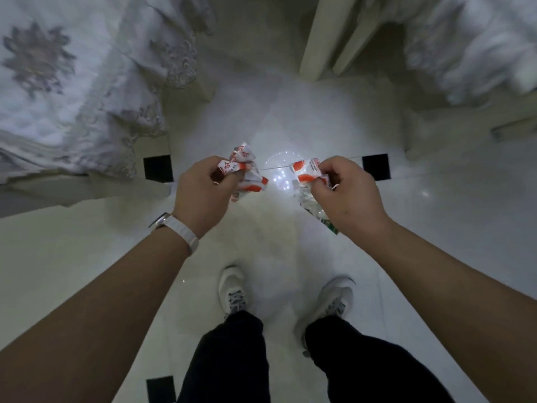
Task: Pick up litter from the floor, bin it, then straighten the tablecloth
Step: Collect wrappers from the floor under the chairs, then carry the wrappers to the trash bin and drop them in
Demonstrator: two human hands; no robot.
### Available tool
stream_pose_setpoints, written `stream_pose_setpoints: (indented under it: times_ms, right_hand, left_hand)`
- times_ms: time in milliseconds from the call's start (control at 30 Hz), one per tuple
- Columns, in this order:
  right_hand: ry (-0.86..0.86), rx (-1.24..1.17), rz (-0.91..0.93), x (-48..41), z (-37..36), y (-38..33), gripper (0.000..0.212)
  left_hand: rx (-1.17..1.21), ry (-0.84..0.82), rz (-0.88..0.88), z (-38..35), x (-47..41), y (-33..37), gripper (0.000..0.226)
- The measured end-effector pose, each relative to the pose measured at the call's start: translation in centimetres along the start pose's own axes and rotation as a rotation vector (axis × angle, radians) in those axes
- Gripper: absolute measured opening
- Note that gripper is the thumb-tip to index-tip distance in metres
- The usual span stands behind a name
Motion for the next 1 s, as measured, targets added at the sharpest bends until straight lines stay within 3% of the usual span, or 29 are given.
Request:
stream_pose_setpoints:
  times_ms: [433, 733, 867, 1000]
  right_hand:
    - [0.222, -0.084, -0.065, 12.7, 16.4, -19.6, 0.009]
    - [0.243, -0.173, 0.07, 20.1, 20.7, -29.2, 0.011]
    - [0.191, -0.175, 0.164, 22.8, 21.3, -32.0, 0.014]
    - [0.116, -0.192, 0.243, 25.0, 21.3, -35.2, 0.01]
  left_hand:
    - [0.298, -0.065, 0.007, 16.9, 10.4, 18.7, 0.011]
    - [0.389, 0.051, 0.04, 26.2, 18.8, 24.5, 0.011]
    - [0.487, 0.162, 0.049, 29.0, 23.4, 25.9, 0.007]
    - [0.42, 0.271, 0.062, 32.1, 28.2, 26.0, 0.009]
Point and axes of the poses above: each hand's wrist, its own x-axis away from the middle knuckle, its own z-axis out of the back of the hand, y = z × x, the point moved 3 cm from there along -x, towards the middle knuckle, and after that the axes turned 6 degrees about -y, right-handed, at the moved point
